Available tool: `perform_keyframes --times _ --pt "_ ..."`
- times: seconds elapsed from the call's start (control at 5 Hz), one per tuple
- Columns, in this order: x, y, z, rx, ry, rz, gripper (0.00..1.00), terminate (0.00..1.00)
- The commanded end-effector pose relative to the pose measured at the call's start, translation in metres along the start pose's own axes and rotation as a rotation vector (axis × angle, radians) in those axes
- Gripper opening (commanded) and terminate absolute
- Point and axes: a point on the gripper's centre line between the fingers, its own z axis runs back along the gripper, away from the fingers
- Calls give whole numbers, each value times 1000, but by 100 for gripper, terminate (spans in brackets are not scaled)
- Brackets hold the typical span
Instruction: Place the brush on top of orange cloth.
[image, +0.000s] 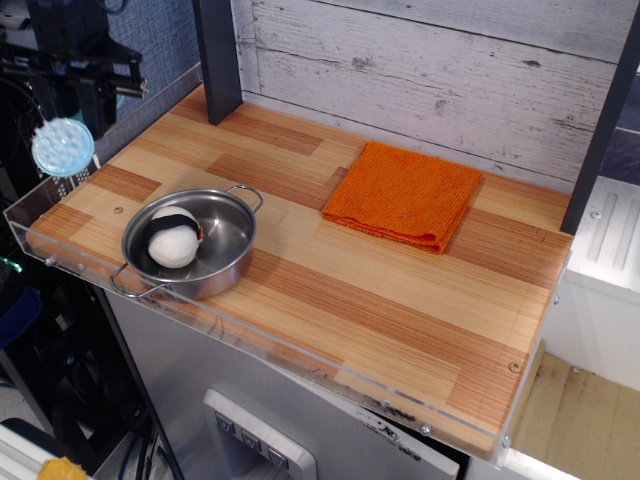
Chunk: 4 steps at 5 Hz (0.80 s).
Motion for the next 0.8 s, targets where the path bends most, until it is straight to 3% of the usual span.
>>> perform_keyframes --times 0.0,0.2,0.4,0.6 --pt "37 -100 46 -87 -76 -121 0 0" --pt "52 -158 48 -92 -160 -122 0 0" --pt "57 -201 47 -99 -193 -152 0 0" --pt "57 -210 41 -98 -201 -168 0 0"
